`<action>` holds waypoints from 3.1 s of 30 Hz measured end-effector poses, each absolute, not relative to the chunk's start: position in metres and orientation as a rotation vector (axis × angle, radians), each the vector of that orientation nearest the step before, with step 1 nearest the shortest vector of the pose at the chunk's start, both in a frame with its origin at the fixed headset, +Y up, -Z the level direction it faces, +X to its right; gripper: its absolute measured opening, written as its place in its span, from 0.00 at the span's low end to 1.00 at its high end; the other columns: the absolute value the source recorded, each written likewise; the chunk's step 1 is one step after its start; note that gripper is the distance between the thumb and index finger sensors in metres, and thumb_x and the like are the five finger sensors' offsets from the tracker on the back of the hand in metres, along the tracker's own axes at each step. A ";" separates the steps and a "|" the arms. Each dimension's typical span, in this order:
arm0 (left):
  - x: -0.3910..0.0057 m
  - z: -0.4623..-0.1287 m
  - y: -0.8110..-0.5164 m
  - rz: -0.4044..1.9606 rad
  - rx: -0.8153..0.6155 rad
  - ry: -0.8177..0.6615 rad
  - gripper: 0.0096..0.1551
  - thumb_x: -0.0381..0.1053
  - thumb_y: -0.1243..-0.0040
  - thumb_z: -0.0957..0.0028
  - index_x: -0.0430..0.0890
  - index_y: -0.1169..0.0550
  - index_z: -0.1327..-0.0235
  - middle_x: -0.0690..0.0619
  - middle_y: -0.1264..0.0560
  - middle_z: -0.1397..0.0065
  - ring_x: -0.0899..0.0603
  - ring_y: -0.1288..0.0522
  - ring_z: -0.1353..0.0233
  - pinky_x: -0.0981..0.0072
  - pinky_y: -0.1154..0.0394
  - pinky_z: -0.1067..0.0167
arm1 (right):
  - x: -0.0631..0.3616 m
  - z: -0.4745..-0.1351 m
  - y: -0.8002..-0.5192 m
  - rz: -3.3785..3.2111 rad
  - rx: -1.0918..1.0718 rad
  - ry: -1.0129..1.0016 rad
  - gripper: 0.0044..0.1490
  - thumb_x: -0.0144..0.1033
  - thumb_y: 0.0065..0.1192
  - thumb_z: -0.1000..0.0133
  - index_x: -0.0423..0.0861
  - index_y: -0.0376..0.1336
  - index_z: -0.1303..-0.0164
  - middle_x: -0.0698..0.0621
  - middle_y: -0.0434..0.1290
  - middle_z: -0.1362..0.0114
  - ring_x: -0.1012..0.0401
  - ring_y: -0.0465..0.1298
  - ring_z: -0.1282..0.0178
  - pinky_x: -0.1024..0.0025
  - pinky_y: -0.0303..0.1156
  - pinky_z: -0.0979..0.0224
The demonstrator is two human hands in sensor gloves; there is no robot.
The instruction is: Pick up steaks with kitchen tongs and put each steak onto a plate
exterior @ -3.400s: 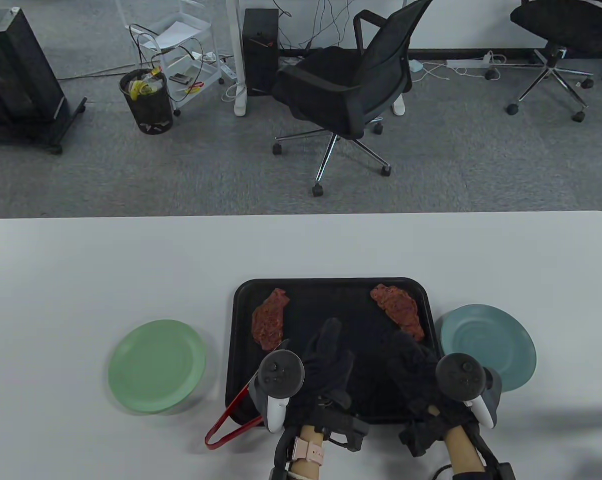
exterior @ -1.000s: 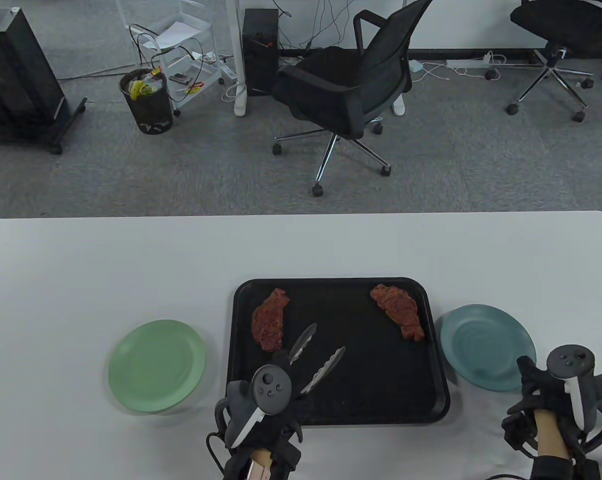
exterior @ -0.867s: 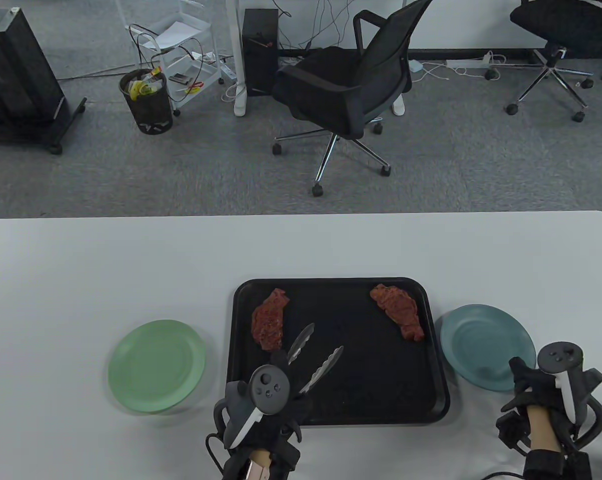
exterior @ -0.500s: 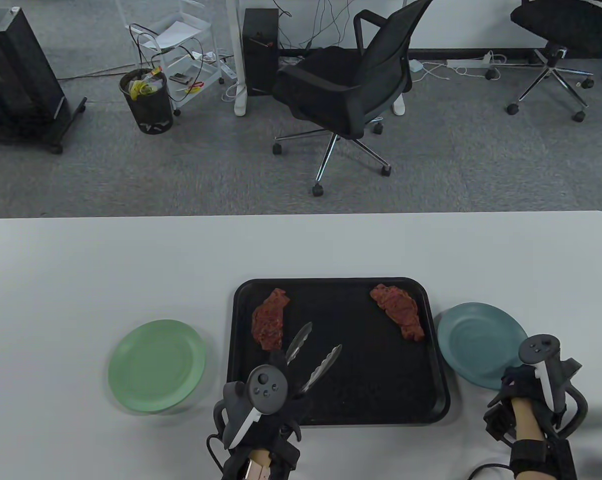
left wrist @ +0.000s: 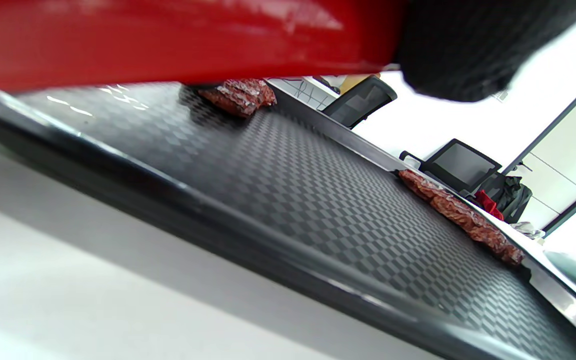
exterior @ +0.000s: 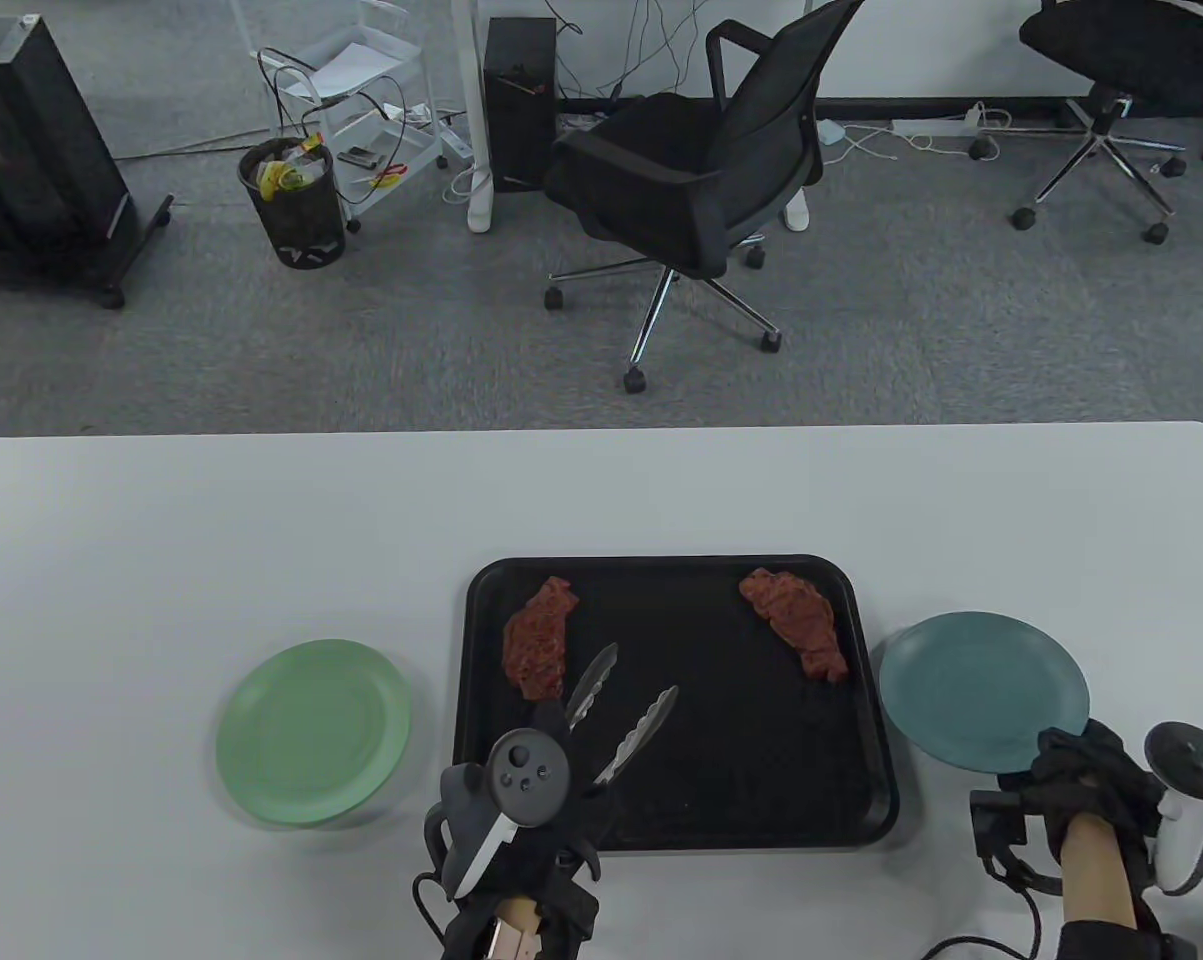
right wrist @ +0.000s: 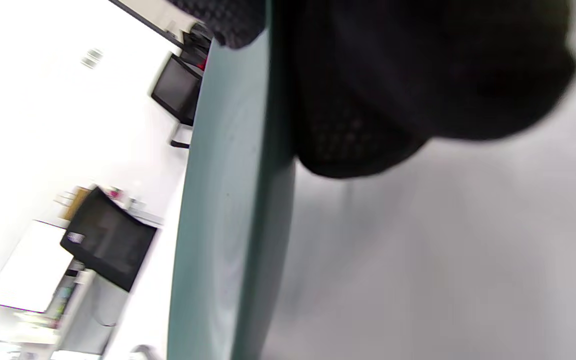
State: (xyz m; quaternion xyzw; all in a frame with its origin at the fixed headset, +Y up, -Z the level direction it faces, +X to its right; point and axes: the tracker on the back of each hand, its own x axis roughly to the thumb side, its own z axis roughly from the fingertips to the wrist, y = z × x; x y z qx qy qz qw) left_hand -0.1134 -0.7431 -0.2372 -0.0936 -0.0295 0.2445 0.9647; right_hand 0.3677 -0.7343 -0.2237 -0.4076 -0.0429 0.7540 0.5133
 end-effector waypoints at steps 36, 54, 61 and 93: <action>-0.128 -0.302 -0.720 0.179 -0.322 0.303 0.63 0.66 0.31 0.64 0.42 0.48 0.23 0.36 0.40 0.26 0.28 0.30 0.35 0.45 0.28 0.40 | 0.271 -0.234 -0.747 1.732 -0.510 0.080 0.36 0.27 0.55 0.48 0.28 0.50 0.33 0.32 0.68 0.40 0.46 0.81 0.67 0.63 0.81 0.67; -0.118 -0.335 -0.739 0.012 -0.390 0.426 0.61 0.71 0.30 0.67 0.50 0.41 0.23 0.45 0.29 0.28 0.37 0.23 0.40 0.56 0.22 0.44 | 0.272 -0.237 -0.750 1.774 -0.467 0.084 0.36 0.27 0.55 0.48 0.28 0.51 0.33 0.32 0.69 0.40 0.46 0.81 0.67 0.63 0.81 0.68; -0.120 -0.314 -0.723 0.028 -0.275 0.269 0.58 0.72 0.31 0.68 0.50 0.37 0.24 0.48 0.27 0.29 0.40 0.21 0.43 0.59 0.21 0.48 | 0.264 -0.238 -0.760 1.817 -0.452 0.132 0.36 0.27 0.55 0.48 0.28 0.51 0.33 0.32 0.69 0.40 0.46 0.81 0.68 0.63 0.81 0.68; -0.061 -0.236 -0.712 0.311 -0.103 -0.194 0.62 0.71 0.33 0.67 0.45 0.42 0.23 0.40 0.31 0.28 0.33 0.24 0.43 0.53 0.22 0.50 | 0.258 -0.238 -0.780 1.643 -0.355 0.266 0.35 0.26 0.55 0.48 0.28 0.52 0.33 0.32 0.69 0.40 0.46 0.81 0.67 0.62 0.81 0.68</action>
